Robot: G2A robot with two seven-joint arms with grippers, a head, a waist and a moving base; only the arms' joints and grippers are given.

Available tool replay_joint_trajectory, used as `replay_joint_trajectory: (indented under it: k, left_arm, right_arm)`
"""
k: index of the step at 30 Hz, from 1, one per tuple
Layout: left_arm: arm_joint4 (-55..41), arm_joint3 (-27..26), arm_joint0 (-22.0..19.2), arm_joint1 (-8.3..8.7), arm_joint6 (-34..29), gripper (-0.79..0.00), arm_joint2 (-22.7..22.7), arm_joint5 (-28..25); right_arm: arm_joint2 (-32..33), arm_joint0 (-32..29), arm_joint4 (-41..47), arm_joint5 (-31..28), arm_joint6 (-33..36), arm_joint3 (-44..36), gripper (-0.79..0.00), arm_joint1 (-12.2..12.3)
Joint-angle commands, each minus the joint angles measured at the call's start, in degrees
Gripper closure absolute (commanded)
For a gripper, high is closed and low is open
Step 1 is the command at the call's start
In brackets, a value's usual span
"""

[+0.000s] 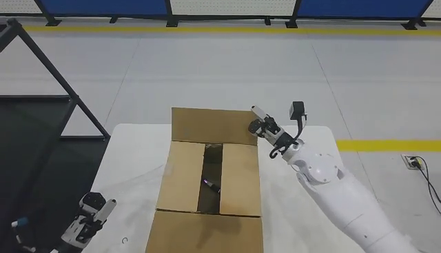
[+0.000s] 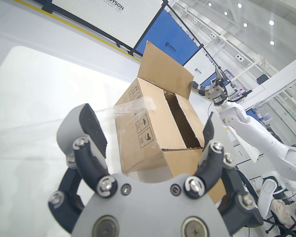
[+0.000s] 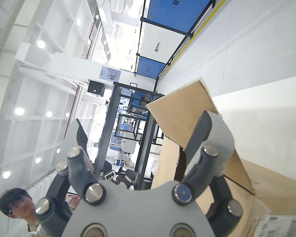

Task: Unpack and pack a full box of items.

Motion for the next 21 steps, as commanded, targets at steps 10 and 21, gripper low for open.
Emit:
replay_joint_trajectory:
  k: [10, 21]
  left_arm:
    - [-0.13, -0.20, -0.14, -0.04, -0.05, -0.785, 0.15, 0.47]
    - [-0.43, 0.29, 0.93, -0.33, 0.61, -0.785, -0.60, 1.39]
  right_arm:
    - [-0.69, 0.92, -3.39, 5.92, -5.10, 0.12, -0.785, -1.66]
    - [-3.99, 6.11, -3.74, 10.94, 0.97, 11.25, -0.785, -6.55]
